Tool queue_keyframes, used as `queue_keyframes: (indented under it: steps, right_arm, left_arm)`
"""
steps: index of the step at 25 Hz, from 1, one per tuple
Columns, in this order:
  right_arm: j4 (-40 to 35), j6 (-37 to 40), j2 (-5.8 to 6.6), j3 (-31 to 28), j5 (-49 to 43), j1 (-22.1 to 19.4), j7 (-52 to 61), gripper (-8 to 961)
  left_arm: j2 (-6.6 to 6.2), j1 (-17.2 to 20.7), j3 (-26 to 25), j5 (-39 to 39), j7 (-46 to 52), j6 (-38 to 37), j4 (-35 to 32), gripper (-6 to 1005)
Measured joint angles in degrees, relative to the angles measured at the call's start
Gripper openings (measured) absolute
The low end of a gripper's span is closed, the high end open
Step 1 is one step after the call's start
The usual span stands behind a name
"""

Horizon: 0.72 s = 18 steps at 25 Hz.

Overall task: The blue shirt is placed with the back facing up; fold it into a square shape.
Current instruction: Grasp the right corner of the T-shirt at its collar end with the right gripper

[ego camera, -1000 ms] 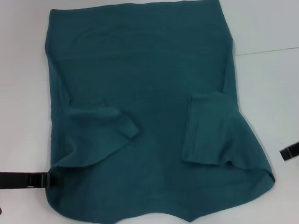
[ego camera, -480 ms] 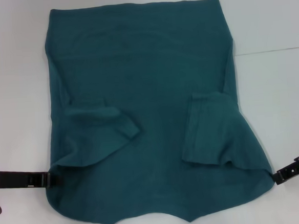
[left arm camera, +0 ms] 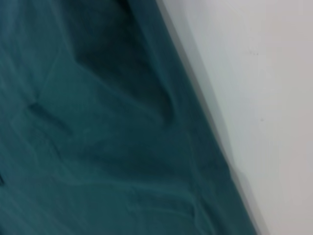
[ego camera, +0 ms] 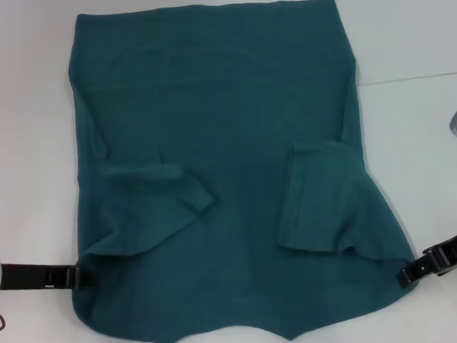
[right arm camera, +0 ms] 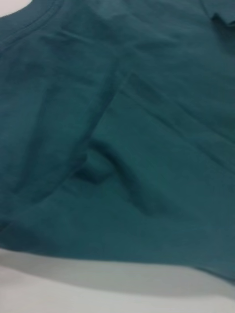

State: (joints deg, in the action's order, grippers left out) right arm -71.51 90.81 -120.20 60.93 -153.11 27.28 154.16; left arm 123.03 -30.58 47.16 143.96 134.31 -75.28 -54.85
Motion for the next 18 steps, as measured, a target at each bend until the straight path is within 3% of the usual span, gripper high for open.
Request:
queue_keyframes:
  steps: [8, 13, 16, 18]
  right_arm:
    - [2.5, -2.9, 0.04, 3.2, 0.0, 0.9, 1.9, 768]
    - [4.9, -4.6, 0.01, 5.1, 0.7, 1.5, 2.3, 613]
    - [4.6, -5.3, 0.11, 5.6, 2.2, 1.3, 2.2, 382]
    - [4.4, -5.3, 0.28, 5.5, 2.9, 1.1, 2.1, 299]
  left_arm:
    - [0.02, 0.2, 0.1, 0.0, 0.0, 0.1, -0.1, 7]
    - [0.02, 0.2, 0.1, 0.0, 0.0, 0.1, -0.2, 7]
    - [-0.09, 0.3, 0.1, 0.0, 0.0, 0.1, -0.2, 7]
    - [-0.13, 0.3, 0.1, 0.0, 0.0, 0.1, -0.2, 7]
